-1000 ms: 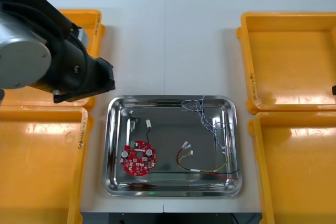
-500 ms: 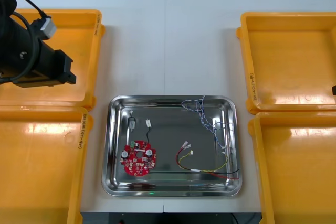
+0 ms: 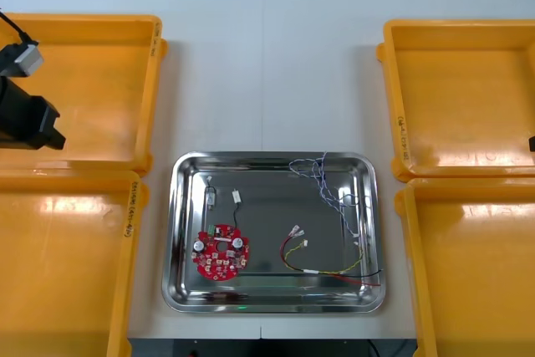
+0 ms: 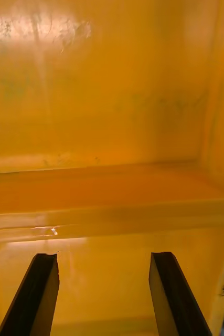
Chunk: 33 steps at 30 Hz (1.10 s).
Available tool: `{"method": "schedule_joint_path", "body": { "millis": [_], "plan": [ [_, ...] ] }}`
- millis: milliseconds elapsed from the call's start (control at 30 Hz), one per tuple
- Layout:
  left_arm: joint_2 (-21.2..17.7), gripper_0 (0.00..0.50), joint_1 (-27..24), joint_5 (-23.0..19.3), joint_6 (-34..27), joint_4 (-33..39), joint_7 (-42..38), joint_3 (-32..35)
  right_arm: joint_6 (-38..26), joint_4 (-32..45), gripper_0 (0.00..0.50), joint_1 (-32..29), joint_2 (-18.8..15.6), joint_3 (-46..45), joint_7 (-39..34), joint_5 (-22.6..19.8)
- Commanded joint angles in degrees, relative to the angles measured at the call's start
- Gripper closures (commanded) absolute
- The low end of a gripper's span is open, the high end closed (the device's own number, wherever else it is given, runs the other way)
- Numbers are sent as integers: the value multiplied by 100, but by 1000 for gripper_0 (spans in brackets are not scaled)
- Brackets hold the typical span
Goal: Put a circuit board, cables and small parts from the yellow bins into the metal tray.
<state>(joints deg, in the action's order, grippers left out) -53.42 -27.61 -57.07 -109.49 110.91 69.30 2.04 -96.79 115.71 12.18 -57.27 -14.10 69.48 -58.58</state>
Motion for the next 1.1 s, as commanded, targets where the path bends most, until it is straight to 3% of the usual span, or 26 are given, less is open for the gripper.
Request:
{"method": "schedule_joint_path", "body": {
  "millis": [33, 267, 600, 1100],
  "plan": [
    [-546, 0, 309, -216, 270, -210, 40, 227, -6, 21, 0, -31, -267, -207, 136, 40],
    [-696, 0, 591, -208, 428, -342, 172, 596, -6, 21, 0, -31, -267, -207, 136, 40],
    [-696, 0, 591, 21, 534, -492, 216, 737, -6, 21, 0, -31, -267, -207, 136, 40],
    [-696, 0, 582, 38, 560, -492, 216, 763, -6, 21, 0, -31, -267, -207, 136, 40]
  ]
}}
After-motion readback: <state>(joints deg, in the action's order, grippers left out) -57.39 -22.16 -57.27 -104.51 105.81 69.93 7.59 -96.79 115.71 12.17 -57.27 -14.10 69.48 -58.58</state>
